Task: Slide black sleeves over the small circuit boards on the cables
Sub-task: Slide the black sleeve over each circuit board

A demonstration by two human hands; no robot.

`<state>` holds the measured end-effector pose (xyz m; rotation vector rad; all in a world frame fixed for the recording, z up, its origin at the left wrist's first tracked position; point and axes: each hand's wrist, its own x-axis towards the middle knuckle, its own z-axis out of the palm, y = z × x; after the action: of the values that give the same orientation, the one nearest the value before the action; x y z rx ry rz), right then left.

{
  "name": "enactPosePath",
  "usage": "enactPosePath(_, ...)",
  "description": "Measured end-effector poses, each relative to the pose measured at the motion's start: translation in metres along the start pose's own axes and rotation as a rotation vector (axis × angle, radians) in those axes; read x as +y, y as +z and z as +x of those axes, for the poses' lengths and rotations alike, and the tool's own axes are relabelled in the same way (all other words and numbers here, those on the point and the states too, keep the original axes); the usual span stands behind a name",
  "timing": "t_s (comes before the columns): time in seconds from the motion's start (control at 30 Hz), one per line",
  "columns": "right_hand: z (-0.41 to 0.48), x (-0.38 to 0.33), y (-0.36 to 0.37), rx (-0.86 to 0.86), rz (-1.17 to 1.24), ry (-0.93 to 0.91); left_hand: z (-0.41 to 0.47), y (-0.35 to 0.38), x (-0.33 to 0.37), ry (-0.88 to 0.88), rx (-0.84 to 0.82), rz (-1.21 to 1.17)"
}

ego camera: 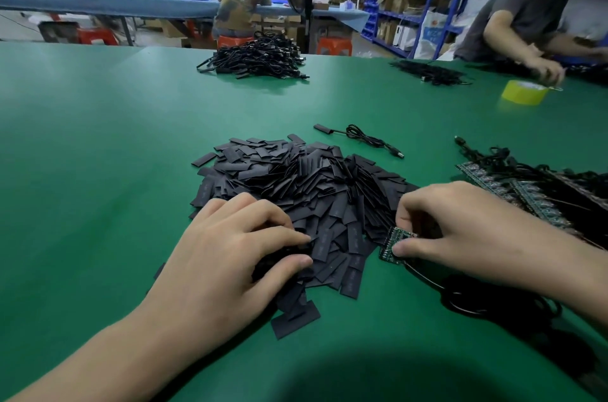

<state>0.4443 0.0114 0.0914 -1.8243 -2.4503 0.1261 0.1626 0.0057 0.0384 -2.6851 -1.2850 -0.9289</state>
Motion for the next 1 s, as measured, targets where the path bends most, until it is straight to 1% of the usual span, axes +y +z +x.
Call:
enactPosePath(0.07, 0.000, -0.005, -0.005, -0.019, 0.202, 0.001, 0.000, -0.001, 0.003, 0.043, 0.016, 0.006)
enactPosePath(0.13, 0.000, -0.018, -0.011, -0.048, 0.494, -0.008, -0.001, -0.001, 0.008, 0.032, 0.030, -0.087)
enactPosePath(0.23, 0.001, -0.039, -0.003, -0.074, 0.871, -0.028, -0.001, -0.001, 0.014, -0.087, 0.060, -0.359)
enactPosePath(0.37, 0.000, -0.059, 0.020, -0.030, 1.186, -0.002, 0.000, -0.003, 0.016, -0.287, 0.033, -0.752)
enactPosePath(0.43, 0.000, -0.059, 0.025, -0.023, 1.224, -0.036, 0.000, -0.003, 0.015, -0.326, 0.013, -0.835)
enactPosePath(0.53, 0.001, -0.056, 0.029, 0.073, 1.067, -0.101, 0.001, -0.001, 0.017, -0.339, -0.009, -0.916)
enactPosePath(0.6, 0.001, -0.056, 0.031, 0.105, 1.049, -0.111, 0.001, -0.001, 0.018, -0.339, -0.029, -0.965)
enactPosePath(0.7, 0.002, -0.056, 0.033, 0.054, 1.110, -0.126, 0.001, -0.002, 0.020, -0.319, -0.069, -0.992)
enactPosePath(0.83, 0.002, -0.055, 0.033, -0.035, 1.217, -0.126, 0.002, -0.002, 0.021, -0.326, -0.076, -1.037)
enactPosePath(1.0, 0.001, -0.058, 0.034, -0.079, 1.326, -0.095, 0.003, -0.004, 0.021, -0.348, -0.092, -1.073)
